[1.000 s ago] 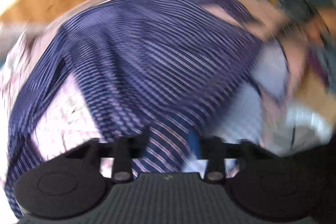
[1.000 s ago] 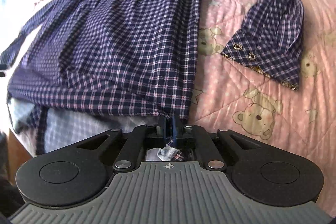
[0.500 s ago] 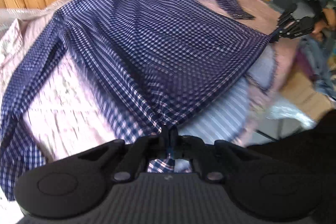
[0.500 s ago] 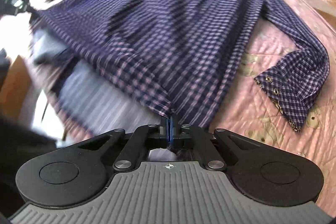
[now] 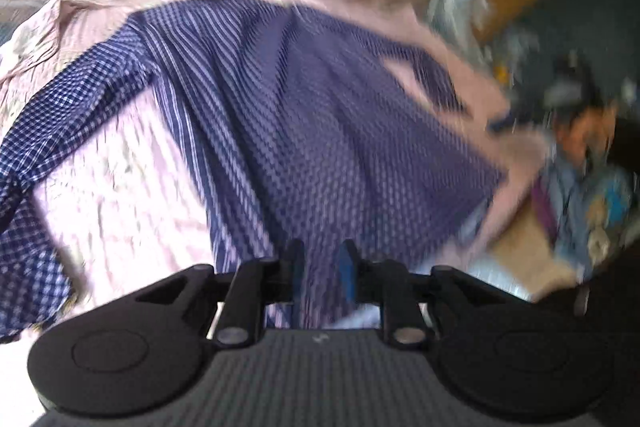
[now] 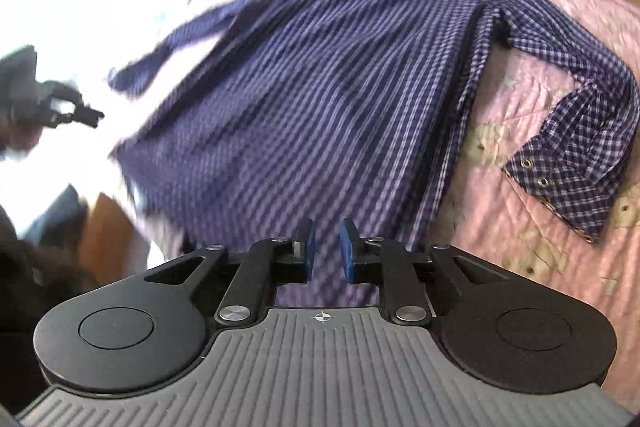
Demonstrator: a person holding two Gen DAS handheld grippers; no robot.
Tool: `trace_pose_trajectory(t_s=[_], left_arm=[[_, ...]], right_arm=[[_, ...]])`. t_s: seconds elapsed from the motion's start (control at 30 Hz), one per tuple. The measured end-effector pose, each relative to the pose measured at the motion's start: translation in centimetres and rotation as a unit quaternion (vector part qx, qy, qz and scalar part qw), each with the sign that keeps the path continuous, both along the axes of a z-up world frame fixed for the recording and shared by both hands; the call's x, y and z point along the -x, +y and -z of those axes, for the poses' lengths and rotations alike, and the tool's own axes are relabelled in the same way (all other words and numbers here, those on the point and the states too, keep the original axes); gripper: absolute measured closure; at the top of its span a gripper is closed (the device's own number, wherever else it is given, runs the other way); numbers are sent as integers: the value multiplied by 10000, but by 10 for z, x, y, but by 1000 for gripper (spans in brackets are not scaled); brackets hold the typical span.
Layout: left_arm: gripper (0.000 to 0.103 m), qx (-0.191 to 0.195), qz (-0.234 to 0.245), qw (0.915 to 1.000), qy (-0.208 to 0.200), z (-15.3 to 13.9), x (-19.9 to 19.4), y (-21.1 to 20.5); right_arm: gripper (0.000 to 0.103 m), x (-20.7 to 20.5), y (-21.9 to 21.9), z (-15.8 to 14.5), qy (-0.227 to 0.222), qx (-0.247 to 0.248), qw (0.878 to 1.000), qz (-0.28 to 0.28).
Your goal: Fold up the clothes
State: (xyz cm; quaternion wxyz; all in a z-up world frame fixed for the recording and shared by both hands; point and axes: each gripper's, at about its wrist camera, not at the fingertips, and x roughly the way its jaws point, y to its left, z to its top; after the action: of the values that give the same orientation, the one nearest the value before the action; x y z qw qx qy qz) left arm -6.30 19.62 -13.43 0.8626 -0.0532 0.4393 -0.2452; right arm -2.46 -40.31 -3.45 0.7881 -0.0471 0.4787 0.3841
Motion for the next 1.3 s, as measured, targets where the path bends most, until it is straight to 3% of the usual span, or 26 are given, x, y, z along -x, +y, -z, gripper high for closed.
trace_pose_trajectory(t_s=[0.1,0.23,0.37,0.43,0.47,0.53,0.57,0.6,0.7,0.8,0.87,0.93,0.97,1.0,1.03,1.07,1.13,1.23,1.27,1.3], left_arm=[[80,-30,-160,9998,148,22,-33,-13],[82,-878,-110,9934,736,66,-35,-20],[90,-709,-611,9874,1274,70,-11,9],[92,-501,-786,9870,1313,55,-16,21],[88,-400,-902,9870,1267,45,-22,28],[68,-167,-1369,9869,836,20,-55,43],[46,-20,-1647,9840,672,13,-76,51],[35,163,-1978,9788,511,8,-102,58],[30,701,-2746,9581,412,15,-188,71],[30,904,-3211,9399,726,43,-263,72],[31,838,-3549,9267,910,56,-286,77],[39,771,-3880,9119,1092,69,-309,82],[66,711,-4049,9040,1173,75,-317,86],[99,575,-4231,8959,1227,77,-318,95],[100,439,-4411,8872,1280,79,-318,103],[101,291,-4589,8780,1332,81,-317,113],[103,-147,-4902,8597,1431,76,-305,133],[102,-272,-5119,8442,1565,69,-281,163],[99,-317,-5126,8436,1566,65,-277,170],[89,-376,-4943,8565,1439,55,-283,168]], right_arm=[[85,-17,11,26,-79,146,9989,435],[86,-4,25,74,213,1106,9935,-162],[87,17,9,71,419,1680,9825,-687],[86,-3,-1,60,484,1659,9834,-559],[86,-14,-6,54,515,1642,9839,-489],[82,-35,-15,43,578,1608,9847,-349],[73,-45,-20,37,609,1591,9850,-279],[60,-56,-25,32,640,1574,9852,-209],[46,-139,-26,19,-82,1041,9914,792],[43,-201,12,40,-726,1359,9873,389],[41,-243,37,55,-1152,1571,9808,103],[41,-278,64,69,-1509,1712,9728,-387],[42,-287,73,75,-1548,1748,9704,-623],[50,-296,81,80,-1579,1784,9675,-851],[64,-307,79,86,-1324,1747,9701,-1044],[67,-314,75,87,-1125,1572,9748,-1111],[92,-324,55,85,-939,1617,9764,-1077],[92,-339,25,83,-668,1702,9779,-1017],[92,-344,15,83,-577,1730,9781,-998],[92,-346,10,80,-460,1780,9771,-1072]])
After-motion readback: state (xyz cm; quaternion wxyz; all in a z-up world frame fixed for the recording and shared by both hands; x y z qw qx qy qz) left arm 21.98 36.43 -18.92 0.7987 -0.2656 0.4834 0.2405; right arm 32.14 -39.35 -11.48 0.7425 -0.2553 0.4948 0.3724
